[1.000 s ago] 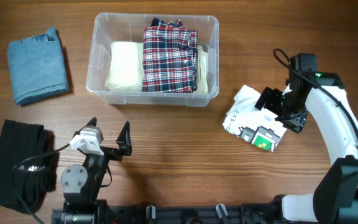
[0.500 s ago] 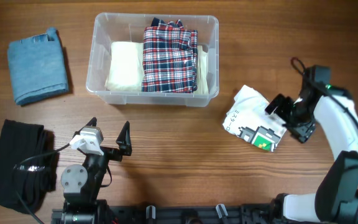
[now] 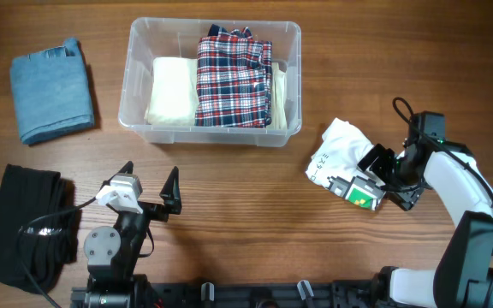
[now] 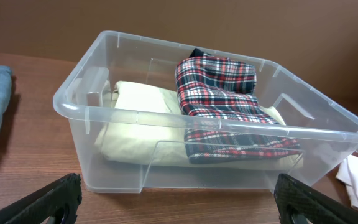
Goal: Pack container
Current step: 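Lift the white shirt with the right gripper and lower it into the bin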
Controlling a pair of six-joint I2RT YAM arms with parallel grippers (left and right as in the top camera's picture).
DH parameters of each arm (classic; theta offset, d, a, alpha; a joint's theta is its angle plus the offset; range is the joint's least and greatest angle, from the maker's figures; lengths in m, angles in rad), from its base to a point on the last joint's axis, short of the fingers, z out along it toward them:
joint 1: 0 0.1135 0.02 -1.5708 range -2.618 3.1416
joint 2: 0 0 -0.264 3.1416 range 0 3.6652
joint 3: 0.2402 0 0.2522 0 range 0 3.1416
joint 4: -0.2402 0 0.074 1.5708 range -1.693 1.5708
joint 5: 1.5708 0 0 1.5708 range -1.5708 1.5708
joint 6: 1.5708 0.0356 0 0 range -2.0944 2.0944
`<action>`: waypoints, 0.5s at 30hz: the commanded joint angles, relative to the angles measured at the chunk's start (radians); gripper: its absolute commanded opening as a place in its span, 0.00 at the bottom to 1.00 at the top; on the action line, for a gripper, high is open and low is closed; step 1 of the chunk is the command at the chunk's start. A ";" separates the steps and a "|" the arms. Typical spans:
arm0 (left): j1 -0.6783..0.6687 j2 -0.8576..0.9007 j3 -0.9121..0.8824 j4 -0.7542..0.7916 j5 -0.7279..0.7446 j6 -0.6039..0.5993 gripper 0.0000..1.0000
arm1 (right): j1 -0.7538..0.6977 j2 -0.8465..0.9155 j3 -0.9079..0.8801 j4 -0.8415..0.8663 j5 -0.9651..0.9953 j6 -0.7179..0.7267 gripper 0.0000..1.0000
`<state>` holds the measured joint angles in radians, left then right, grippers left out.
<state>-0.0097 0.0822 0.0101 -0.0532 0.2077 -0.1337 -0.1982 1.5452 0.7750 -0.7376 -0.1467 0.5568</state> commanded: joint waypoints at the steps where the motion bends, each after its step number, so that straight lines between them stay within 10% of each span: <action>1: 0.007 -0.002 -0.004 -0.004 0.012 -0.009 1.00 | 0.002 0.024 -0.053 -0.030 0.053 -0.034 0.95; 5: 0.007 -0.002 -0.004 -0.004 0.012 -0.009 1.00 | 0.002 0.024 -0.053 -0.003 0.052 -0.034 0.66; 13: 0.007 -0.002 -0.004 -0.004 0.012 -0.009 1.00 | 0.002 0.023 -0.046 0.025 0.055 -0.110 0.50; 15: 0.007 -0.002 -0.004 -0.004 0.012 -0.009 1.00 | 0.002 0.023 -0.021 0.019 0.056 -0.124 0.33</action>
<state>-0.0097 0.0822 0.0101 -0.0532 0.2077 -0.1337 -0.1974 1.5444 0.7681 -0.7086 -0.1761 0.4789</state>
